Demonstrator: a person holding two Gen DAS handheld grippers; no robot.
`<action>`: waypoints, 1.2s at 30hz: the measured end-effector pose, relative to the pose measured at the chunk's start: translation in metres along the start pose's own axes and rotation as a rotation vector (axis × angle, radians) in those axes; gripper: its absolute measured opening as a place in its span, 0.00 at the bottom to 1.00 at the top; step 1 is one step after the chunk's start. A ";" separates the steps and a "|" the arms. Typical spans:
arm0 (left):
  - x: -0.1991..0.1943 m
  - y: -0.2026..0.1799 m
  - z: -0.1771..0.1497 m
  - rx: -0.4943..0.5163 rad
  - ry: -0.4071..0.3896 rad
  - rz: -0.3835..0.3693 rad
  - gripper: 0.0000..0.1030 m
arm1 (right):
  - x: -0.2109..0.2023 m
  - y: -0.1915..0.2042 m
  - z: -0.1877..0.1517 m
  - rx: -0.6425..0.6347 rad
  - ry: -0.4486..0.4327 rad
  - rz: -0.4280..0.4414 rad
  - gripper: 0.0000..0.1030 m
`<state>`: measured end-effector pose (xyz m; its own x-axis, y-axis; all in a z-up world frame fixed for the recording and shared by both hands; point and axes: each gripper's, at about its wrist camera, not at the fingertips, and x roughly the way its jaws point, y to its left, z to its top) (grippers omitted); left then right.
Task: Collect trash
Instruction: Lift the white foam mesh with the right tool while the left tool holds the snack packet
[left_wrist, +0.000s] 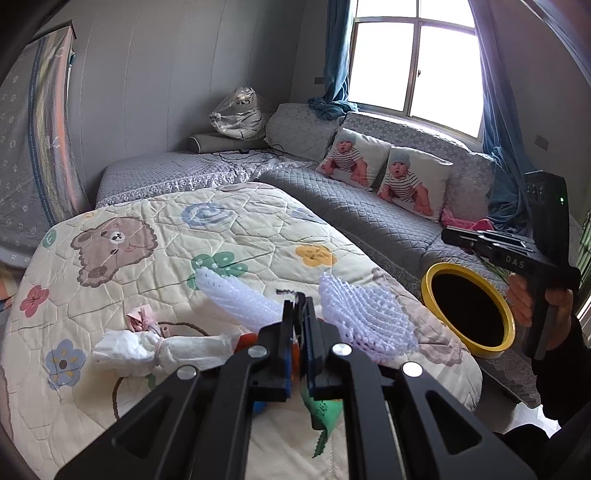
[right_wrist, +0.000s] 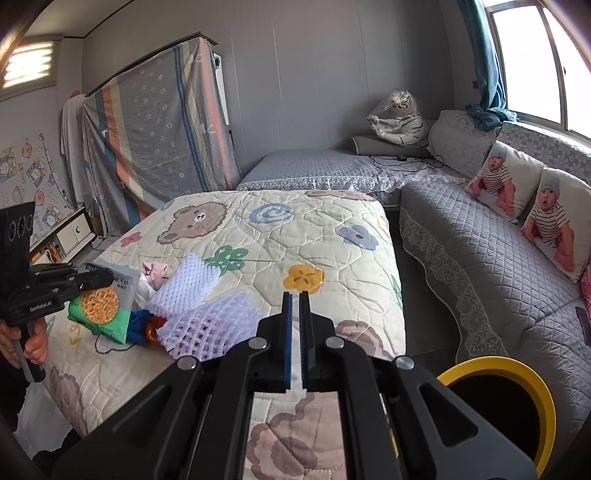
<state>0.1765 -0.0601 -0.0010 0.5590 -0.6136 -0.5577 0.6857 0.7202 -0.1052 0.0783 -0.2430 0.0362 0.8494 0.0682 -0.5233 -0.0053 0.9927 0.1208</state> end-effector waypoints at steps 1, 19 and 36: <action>0.001 -0.001 0.001 0.000 -0.001 0.000 0.05 | 0.001 0.004 -0.004 -0.014 0.019 0.020 0.03; -0.005 0.012 -0.006 -0.027 0.005 0.012 0.05 | 0.057 0.105 -0.055 -0.321 0.177 0.121 0.54; 0.013 0.003 0.005 -0.004 0.023 -0.021 0.05 | 0.059 0.054 -0.021 -0.171 0.144 0.029 0.04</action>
<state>0.1882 -0.0671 -0.0044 0.5336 -0.6209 -0.5742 0.6951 0.7087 -0.1205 0.1174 -0.1836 -0.0061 0.7637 0.0980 -0.6380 -0.1281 0.9918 -0.0010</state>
